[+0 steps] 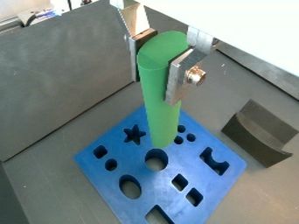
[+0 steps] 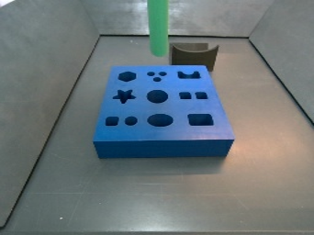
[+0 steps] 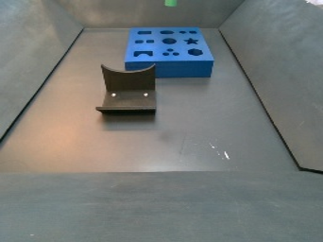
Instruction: Insert the oval object.
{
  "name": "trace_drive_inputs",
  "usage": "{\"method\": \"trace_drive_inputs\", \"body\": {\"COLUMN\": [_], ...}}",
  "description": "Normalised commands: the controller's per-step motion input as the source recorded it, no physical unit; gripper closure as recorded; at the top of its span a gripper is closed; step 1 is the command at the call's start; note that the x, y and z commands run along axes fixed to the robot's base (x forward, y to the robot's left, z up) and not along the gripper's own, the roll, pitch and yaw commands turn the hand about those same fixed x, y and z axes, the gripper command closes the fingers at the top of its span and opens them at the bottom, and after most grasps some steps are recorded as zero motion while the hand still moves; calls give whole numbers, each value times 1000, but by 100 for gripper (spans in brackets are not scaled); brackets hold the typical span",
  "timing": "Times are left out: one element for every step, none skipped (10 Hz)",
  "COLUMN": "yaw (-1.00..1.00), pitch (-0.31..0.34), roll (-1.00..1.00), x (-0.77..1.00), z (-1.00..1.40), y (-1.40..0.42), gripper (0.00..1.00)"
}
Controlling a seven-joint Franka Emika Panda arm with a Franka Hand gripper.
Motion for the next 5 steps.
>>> {"method": "trace_drive_inputs", "body": {"yaw": [-794, -877, -903, -909, -937], "pitch": [-81, -126, -114, -156, -131], "roll": [-74, -77, -51, -70, -114], "x": [0, -14, -31, -60, -43], "z": [-469, -451, -491, -489, -423], "y": [-151, -140, -140, -129, -51], "gripper": [100, 100, 100, 100, 100]}}
